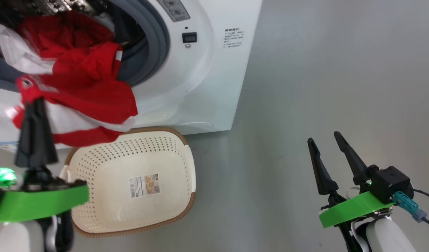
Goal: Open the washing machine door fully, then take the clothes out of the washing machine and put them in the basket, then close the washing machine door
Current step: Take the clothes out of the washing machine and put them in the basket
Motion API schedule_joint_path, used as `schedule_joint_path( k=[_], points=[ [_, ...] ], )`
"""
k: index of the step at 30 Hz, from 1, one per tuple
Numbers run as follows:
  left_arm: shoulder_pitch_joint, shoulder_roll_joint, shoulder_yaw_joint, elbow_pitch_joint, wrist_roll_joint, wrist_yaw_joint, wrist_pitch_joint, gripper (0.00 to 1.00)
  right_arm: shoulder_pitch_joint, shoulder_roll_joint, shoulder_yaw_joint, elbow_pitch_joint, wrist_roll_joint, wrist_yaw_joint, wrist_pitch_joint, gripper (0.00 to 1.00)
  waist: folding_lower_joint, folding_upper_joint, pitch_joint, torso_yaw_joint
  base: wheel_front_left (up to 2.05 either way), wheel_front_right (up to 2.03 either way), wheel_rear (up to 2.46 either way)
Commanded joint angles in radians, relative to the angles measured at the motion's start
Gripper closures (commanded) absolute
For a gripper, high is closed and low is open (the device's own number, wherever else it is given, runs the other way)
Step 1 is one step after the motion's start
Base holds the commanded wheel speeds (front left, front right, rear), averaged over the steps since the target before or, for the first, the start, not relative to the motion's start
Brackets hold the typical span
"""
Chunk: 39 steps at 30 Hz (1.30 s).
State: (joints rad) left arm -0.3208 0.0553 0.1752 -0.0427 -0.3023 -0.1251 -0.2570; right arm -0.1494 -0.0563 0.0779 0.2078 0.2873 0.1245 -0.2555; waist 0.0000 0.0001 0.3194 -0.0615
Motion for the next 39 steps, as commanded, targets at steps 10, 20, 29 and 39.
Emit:
schedule_joint_path(
  k=[10, 20, 29, 39],
  points=[
    [0.034, 0.007, -0.037, 0.176, 0.019, -0.006, -0.005, 1.00, -0.046, 0.003, 0.028, -0.038, -0.010, 0.006, -0.006, 0.00, 0.0000, -0.0001, 0.076, -0.015, 0.00, 0.00, 0.00],
    [-0.047, 0.051, -0.088, 0.487, 0.045, -0.006, -0.005, 1.00, -0.085, 0.006, 0.039, -0.049, -0.008, 0.006, -0.006, 0.00, 0.0000, -0.0001, 0.168, -0.040, 0.00, 0.00, 0.00],
    [-0.172, 0.086, -0.138, 0.736, 0.051, -0.006, -0.005, 1.00, -0.117, 0.006, 0.053, -0.061, 0.008, 0.006, -0.006, 0.00, 0.0000, -0.0001, 0.247, -0.060, 0.00, 0.00, 0.00],
    [-0.318, 0.138, -0.202, 0.954, 0.055, -0.006, -0.005, 1.00, -0.159, 0.006, 0.071, -0.079, 0.023, 0.006, -0.006, 0.00, 0.0000, -0.0001, 0.355, -0.083, 0.00, 0.00, 0.00]
  ],
)
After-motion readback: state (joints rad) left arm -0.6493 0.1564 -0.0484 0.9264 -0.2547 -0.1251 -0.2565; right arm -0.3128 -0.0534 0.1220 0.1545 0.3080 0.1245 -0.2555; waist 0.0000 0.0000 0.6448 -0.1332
